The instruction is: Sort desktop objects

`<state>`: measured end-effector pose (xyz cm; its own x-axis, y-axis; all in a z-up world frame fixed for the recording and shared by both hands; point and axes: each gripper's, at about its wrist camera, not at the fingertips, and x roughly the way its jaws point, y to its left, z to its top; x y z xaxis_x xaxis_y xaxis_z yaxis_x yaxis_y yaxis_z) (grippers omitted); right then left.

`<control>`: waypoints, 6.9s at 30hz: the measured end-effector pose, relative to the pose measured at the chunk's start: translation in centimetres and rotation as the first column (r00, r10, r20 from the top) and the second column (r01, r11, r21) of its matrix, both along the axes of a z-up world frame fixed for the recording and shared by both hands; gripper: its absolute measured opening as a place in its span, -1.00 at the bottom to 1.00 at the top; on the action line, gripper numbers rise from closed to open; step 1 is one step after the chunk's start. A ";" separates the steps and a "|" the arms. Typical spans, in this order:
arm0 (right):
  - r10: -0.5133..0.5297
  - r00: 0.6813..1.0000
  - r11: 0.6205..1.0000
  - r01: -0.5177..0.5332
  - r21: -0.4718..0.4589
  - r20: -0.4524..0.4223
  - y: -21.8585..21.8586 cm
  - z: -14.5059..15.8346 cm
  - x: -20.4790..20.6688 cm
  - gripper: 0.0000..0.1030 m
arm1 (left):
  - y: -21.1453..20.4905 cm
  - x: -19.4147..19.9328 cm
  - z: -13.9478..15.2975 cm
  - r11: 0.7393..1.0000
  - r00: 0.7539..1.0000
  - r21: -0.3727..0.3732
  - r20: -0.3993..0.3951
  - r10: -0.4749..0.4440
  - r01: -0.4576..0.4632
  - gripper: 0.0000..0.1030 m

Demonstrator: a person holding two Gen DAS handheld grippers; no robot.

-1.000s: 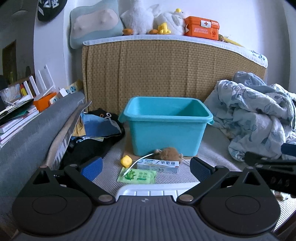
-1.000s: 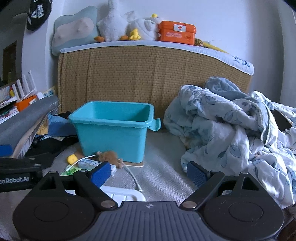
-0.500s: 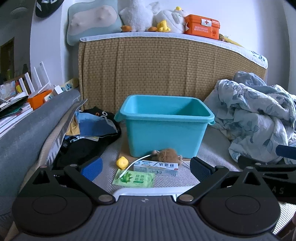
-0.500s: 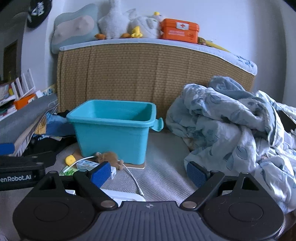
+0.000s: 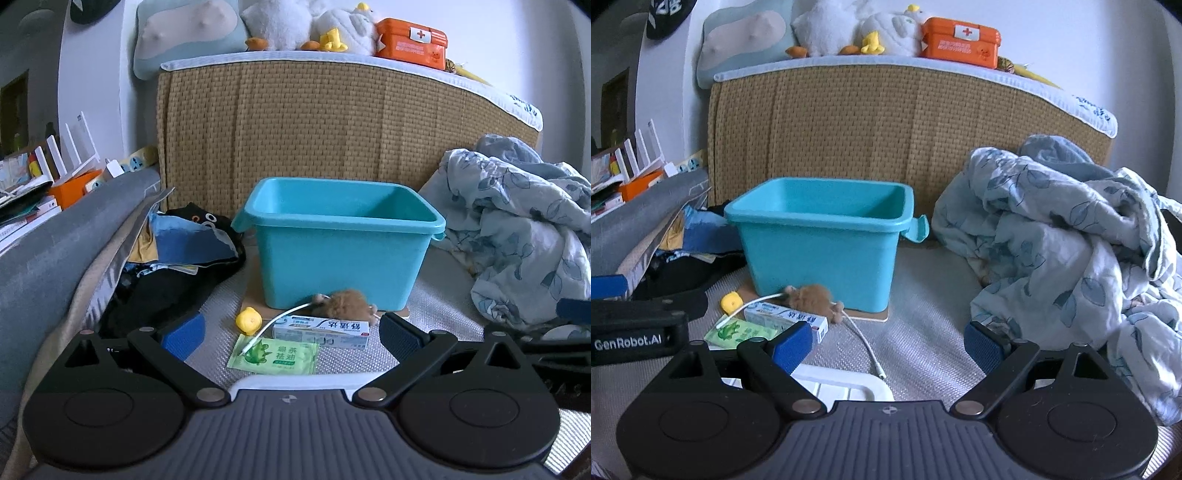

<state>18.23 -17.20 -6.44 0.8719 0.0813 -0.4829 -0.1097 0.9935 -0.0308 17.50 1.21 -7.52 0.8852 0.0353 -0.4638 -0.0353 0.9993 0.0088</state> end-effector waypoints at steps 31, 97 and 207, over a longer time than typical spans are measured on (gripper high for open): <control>0.001 0.999 1.000 0.000 0.018 -0.049 0.3 -1.9 2.2 0.69 | 0.3 2.7 -2.1 1.000 1.000 -0.010 -0.013 -0.017 0.017 1.00; -0.004 0.987 0.991 0.026 0.133 -0.162 0.5 -7.4 8.7 0.24 | 1.8 8.4 -6.1 0.999 0.994 -0.008 -0.105 -0.033 0.033 0.08; 0.107 0.946 0.985 -0.059 0.162 -0.306 -2.3 -10.9 13.0 -0.82 | 4.7 14.3 -10.8 0.995 0.953 0.007 -0.287 -0.096 0.102 -0.56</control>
